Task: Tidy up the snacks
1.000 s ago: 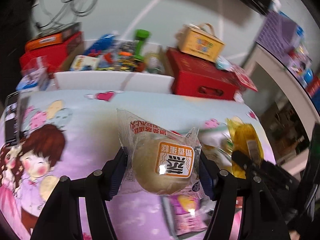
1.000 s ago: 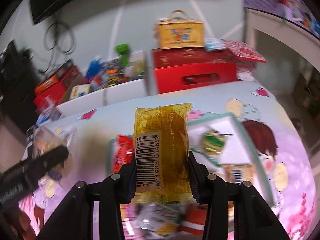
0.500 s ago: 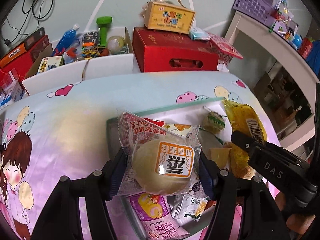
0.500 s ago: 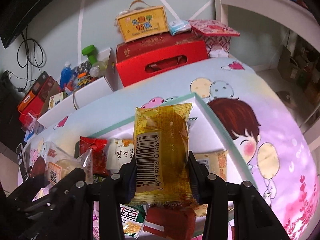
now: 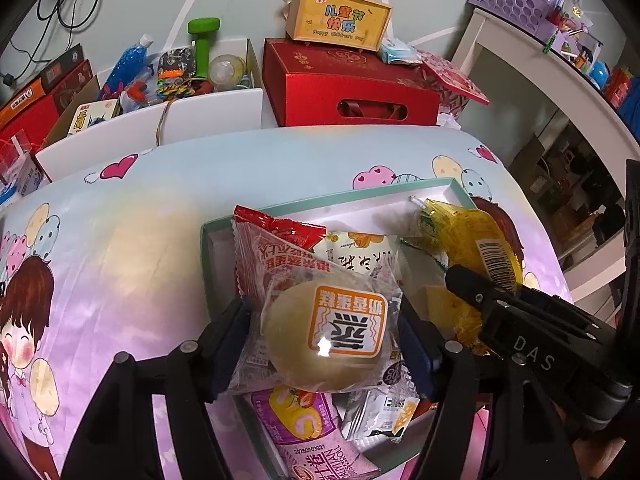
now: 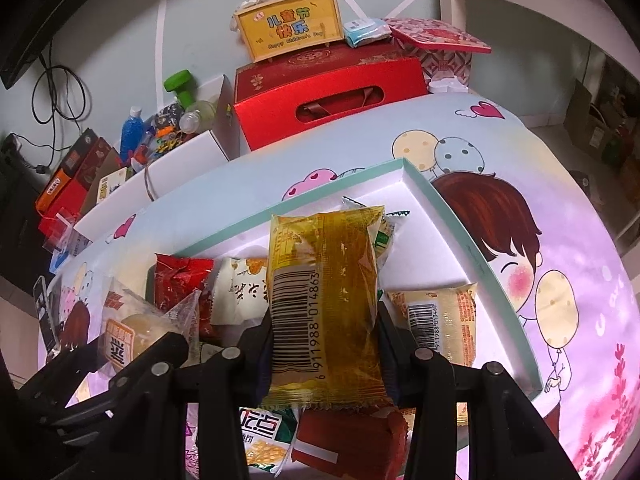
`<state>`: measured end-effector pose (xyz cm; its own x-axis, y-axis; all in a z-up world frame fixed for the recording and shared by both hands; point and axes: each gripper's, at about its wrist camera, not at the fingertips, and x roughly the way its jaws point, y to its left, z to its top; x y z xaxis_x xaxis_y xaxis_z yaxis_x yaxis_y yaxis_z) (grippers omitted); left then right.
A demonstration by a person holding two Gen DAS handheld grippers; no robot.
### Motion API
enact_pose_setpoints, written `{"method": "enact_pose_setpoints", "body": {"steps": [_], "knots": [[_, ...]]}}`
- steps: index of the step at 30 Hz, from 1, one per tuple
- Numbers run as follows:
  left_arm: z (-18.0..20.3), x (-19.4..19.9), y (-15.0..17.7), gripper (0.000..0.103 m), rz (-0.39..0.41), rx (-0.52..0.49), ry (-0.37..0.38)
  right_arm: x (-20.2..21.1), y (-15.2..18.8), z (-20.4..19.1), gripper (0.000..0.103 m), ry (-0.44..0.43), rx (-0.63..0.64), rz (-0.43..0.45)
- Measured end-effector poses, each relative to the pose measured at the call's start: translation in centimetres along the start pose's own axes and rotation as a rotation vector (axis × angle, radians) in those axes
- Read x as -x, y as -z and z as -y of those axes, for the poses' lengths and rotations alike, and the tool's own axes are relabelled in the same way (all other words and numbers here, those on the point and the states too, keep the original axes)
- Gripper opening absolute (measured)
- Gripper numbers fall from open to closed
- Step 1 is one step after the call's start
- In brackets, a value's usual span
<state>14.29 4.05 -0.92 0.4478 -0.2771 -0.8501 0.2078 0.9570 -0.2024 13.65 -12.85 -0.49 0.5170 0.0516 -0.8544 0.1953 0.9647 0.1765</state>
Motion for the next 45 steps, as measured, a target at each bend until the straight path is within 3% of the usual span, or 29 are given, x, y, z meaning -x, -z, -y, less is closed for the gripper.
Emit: {"method": "enact_pose_setpoints", "body": {"steps": [13,15,19,23,26,28,30,37,45], "knots": [[-0.5,0.8,-0.2,0.084,0.005,0.016,0.003,0.0,0.0,0.2,0.050,0.006,-0.009,-0.009],[-0.7,1.1,-0.2,0.084,0.003,0.022,-0.007,0.0,0.0,0.1,0.063,0.019,-0.006,-0.009],[-1.2,2.0,-0.4,0.084,0.018,0.035,-0.015,0.3,-0.1,0.2,0.065,0.028,-0.005,0.000],[-1.9,2.5,-0.5,0.085,0.027,0.056,-0.034,0.2,-0.1,0.2,0.077,0.036,-0.005,-0.001],[-2.6,2.6,-0.5,0.086,0.030,0.082,-0.046,0.2,-0.1,0.1,0.081,0.043,0.000,0.001],[-3.1,2.6,-0.4,0.095,0.031,0.102,-0.059,0.2,-0.1,0.1,0.091,0.048,0.003,0.001],[-3.8,2.7,-0.5,0.097,0.042,0.123,-0.074,0.2,-0.1,0.1,0.101,0.051,0.003,0.008],[-5.4,2.6,-0.4,0.097,0.054,0.181,-0.132,0.1,-0.1,0.1,0.103,0.060,0.007,0.015],[-6.5,2.5,-0.3,0.097,0.048,0.206,-0.146,0.0,0.0,-0.1,0.103,0.066,0.013,0.017]]}}
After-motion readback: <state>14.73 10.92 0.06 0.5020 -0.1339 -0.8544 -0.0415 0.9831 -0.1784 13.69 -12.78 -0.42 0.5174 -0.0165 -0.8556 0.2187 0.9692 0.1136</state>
